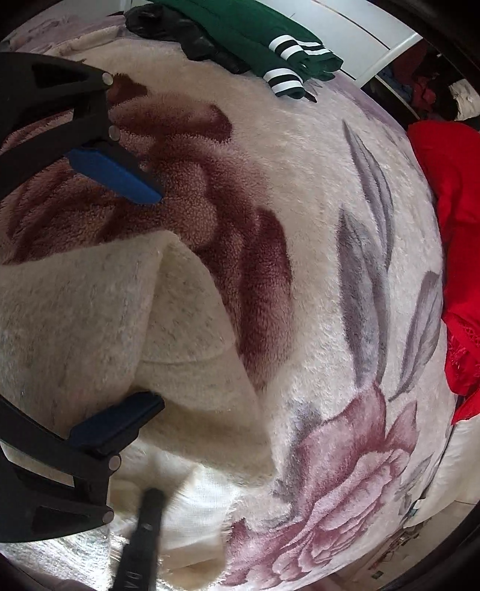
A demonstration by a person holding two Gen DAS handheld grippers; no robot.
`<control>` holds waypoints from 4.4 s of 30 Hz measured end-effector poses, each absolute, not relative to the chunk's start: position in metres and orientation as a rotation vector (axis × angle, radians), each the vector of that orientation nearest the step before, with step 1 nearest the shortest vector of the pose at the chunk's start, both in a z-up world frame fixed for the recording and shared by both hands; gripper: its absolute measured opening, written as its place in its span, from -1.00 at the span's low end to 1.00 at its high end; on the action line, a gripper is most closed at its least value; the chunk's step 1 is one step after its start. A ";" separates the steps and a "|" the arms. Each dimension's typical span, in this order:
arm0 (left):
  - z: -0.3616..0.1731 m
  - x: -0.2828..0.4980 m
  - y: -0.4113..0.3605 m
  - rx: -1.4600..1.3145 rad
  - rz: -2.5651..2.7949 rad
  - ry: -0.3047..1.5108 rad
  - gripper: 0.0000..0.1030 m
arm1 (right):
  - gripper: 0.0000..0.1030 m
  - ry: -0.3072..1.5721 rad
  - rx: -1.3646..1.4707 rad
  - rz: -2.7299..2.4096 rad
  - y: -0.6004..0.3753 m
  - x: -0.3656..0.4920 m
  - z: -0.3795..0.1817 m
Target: Fold large clothes
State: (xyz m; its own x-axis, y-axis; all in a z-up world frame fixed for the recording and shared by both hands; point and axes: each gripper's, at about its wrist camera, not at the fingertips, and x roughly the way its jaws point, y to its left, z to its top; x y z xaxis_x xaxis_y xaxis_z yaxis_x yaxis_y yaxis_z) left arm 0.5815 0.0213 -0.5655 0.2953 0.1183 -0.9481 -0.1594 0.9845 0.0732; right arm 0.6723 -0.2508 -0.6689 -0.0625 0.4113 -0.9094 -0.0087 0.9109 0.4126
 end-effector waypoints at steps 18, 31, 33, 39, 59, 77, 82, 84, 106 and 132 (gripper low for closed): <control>-0.454 0.484 0.011 -0.203 0.027 1.095 1.00 | 0.37 1.535 0.540 0.112 -0.438 0.508 -0.541; -0.488 0.311 -0.045 -0.131 0.127 1.302 1.00 | -0.73 1.751 0.855 -0.128 -0.554 0.235 -0.664; -0.491 0.285 -0.053 -0.111 0.190 1.330 1.00 | -0.77 1.702 0.710 -0.121 -0.564 0.241 -0.649; -0.495 0.226 -0.081 -0.107 0.344 1.382 1.00 | -0.50 1.796 0.810 0.045 -0.590 0.255 -0.688; -0.547 0.232 -0.260 -0.090 0.224 1.398 1.00 | 0.16 1.597 0.839 0.382 -0.674 0.518 -0.642; -0.546 0.240 -0.220 -0.275 0.269 1.397 1.00 | -0.89 1.533 0.646 0.210 -0.603 0.608 -0.683; -0.538 0.243 -0.246 -0.253 0.180 1.407 1.00 | -0.27 1.645 0.753 0.307 -0.634 0.590 -0.664; -0.539 0.250 -0.261 -0.253 0.117 1.426 1.00 | -0.04 1.638 0.710 0.306 -0.669 0.563 -0.639; -0.569 0.218 -0.375 -0.051 -0.081 1.432 0.94 | 0.68 1.610 0.878 0.479 -0.685 0.480 -0.655; -0.438 0.220 -0.189 -0.364 0.094 1.090 -0.77 | -0.60 1.627 0.712 0.392 -0.484 0.554 -0.576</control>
State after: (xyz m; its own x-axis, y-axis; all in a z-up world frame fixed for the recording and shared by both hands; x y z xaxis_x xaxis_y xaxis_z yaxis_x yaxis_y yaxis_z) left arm 0.2197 -0.1887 -0.4378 0.4650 -0.1025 -0.8793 -0.2522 0.9368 -0.2425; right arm 0.5537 -0.4835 -0.5762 -0.0540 0.6451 -0.7622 0.2274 0.7512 0.6197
